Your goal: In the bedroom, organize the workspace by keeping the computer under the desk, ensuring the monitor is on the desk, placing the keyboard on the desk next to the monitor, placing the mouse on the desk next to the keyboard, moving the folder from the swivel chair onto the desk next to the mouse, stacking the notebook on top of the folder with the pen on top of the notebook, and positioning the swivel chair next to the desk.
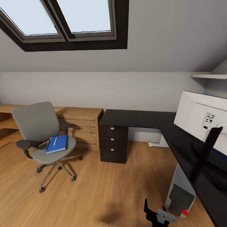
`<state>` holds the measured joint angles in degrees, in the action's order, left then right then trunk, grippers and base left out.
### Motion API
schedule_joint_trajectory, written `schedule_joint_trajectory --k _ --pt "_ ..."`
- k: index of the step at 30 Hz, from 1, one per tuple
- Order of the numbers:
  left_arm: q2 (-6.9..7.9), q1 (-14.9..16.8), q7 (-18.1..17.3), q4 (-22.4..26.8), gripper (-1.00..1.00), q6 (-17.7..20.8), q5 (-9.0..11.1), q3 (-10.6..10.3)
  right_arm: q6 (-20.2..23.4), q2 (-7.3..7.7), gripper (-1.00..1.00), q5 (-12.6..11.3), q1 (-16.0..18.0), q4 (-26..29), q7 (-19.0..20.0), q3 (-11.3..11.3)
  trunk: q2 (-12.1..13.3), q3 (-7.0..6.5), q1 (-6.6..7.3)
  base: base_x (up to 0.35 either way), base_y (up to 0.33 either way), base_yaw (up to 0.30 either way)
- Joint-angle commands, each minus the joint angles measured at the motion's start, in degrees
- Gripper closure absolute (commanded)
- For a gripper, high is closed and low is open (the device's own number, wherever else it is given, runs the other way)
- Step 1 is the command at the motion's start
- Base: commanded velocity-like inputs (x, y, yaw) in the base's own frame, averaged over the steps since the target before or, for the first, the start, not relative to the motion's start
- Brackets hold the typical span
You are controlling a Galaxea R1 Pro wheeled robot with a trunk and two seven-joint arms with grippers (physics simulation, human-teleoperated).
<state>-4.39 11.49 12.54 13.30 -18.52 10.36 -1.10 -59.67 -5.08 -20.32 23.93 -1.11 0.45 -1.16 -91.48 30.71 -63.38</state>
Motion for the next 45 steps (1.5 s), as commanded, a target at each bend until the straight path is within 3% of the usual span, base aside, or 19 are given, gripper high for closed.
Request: schedule_joint_trajectory --k 1,28,45 --pt "0.00 0.0 0.1 0.0 -1.00 -0.2 0.3 -0.1 -0.2 -0.05 -1.00 -0.2 0.1 -0.2 0.0 -0.1 0.4 -0.14 0.25 -0.259 0.000 -0.055" --pt "0.00 0.0 0.2 0.0 -1.00 -0.2 0.3 -0.2 -0.2 -0.07 -1.00 -0.2 0.1 -0.1 -0.3 -0.1 11.2 -5.02 6.18 -0.326 0.000 -0.006" --pt "0.08 0.0 0.1 -0.1 -1.00 -0.1 0.5 0.0 0.1 -0.03 -1.00 -0.2 0.1 -0.1 -0.3 -0.1 18.0 -8.82 9.92 -0.006 0.000 -0.132"
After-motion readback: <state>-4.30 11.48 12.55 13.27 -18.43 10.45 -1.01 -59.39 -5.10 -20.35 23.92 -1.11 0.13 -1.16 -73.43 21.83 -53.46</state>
